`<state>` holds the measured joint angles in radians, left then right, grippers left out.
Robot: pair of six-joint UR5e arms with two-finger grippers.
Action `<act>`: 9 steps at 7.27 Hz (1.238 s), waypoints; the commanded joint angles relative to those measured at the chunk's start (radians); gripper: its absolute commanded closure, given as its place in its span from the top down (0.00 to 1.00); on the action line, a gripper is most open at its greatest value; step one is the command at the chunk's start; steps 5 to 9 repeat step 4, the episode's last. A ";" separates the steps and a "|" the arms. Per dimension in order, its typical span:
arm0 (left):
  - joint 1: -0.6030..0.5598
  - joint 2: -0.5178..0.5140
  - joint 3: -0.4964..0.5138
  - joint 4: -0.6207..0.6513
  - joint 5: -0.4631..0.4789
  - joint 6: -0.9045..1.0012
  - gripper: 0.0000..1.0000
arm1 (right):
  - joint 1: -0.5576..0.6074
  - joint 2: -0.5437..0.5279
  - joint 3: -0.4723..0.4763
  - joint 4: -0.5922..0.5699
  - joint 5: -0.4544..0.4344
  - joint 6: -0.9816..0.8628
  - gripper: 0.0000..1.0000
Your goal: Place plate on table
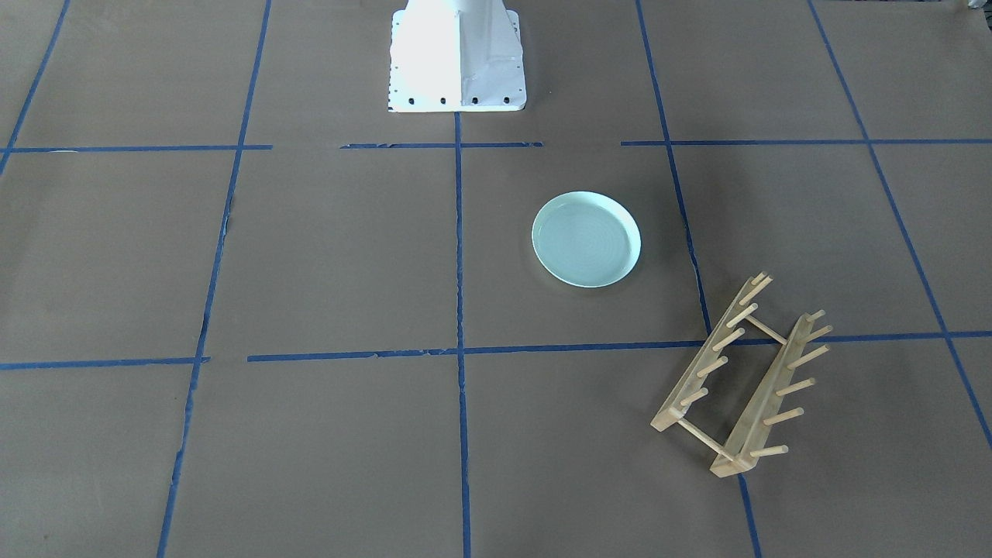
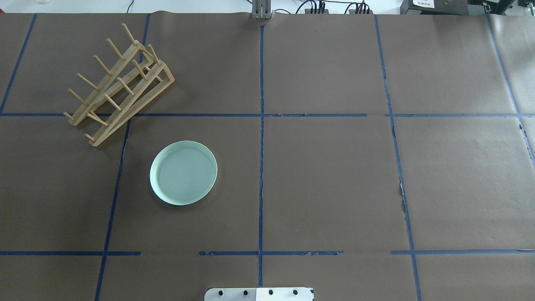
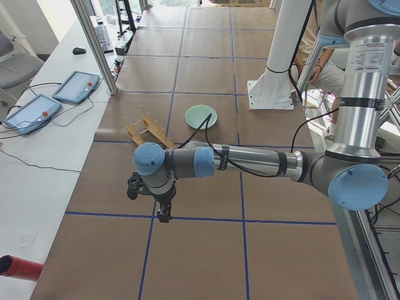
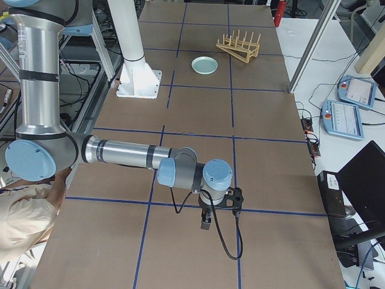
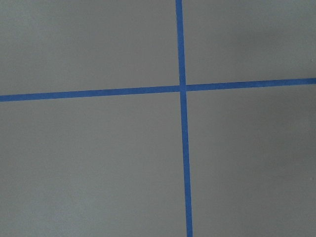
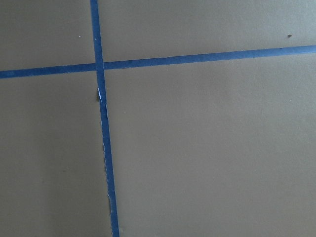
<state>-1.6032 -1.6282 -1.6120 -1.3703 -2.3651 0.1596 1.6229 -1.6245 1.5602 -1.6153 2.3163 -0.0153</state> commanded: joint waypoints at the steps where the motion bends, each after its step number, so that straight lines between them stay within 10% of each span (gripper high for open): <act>1: 0.000 0.004 0.001 -0.001 -0.002 0.003 1.00 | 0.000 0.000 0.000 0.000 0.000 0.000 1.00; 9: -0.003 0.008 -0.014 0.000 0.009 -0.008 1.00 | 0.000 0.000 0.001 0.000 0.000 0.000 1.00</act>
